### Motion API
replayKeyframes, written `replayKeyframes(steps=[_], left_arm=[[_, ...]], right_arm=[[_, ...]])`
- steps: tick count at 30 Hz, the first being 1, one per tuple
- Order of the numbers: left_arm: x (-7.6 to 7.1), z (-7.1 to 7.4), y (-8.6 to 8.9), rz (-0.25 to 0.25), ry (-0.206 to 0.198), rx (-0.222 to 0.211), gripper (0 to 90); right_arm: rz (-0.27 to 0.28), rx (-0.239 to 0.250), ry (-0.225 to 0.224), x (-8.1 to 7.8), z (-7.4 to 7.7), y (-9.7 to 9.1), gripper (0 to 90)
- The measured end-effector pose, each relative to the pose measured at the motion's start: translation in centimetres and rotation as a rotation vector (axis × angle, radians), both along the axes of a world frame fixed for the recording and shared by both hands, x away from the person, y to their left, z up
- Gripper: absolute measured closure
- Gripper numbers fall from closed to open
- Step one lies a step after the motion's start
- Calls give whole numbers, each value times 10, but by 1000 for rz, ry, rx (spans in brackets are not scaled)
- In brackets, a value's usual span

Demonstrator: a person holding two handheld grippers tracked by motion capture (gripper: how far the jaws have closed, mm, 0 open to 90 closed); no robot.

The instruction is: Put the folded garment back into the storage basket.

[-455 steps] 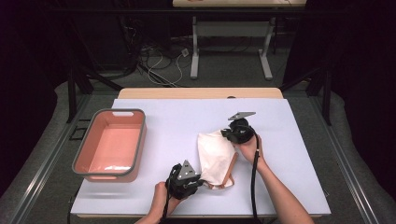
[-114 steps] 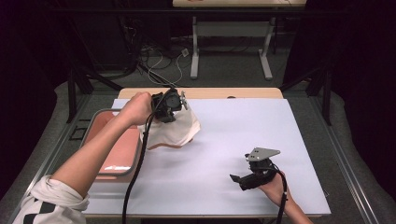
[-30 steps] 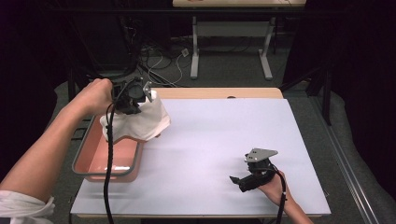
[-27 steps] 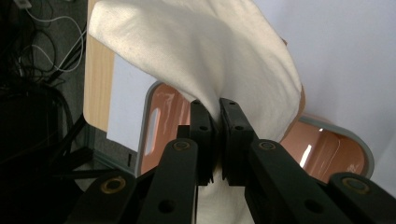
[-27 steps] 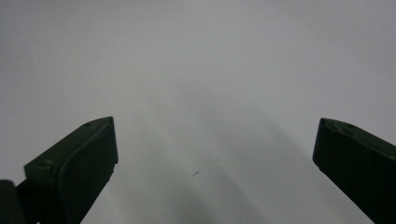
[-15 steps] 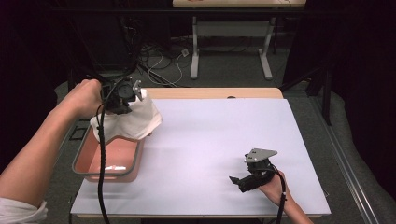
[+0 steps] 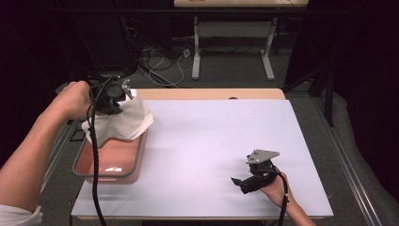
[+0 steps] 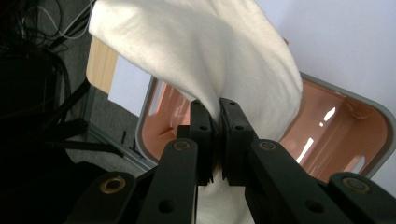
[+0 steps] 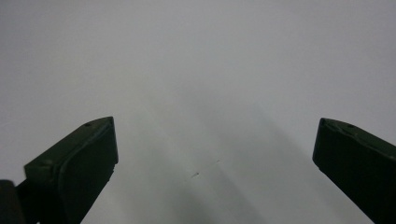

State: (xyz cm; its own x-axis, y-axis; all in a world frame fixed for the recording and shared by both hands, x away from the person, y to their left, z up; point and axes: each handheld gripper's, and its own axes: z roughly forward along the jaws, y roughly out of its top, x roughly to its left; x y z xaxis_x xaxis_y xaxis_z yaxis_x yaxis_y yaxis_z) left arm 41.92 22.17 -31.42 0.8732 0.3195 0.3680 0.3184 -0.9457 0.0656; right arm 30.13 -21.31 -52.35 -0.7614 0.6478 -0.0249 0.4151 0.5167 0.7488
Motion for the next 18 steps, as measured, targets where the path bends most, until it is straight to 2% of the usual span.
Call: replayKeyframes(steps=[6,14,18], left_arm=[[0,-1,10,60,8,-21,854],[2,-6,22,174,2,-51,854],[2,-7,25,201,6,-54,854]], right_arm=[[0,0,2,0,0,0,0],[3,-7,-7,1,0,0,0],[1,-7,0,0,-1,1,0]])
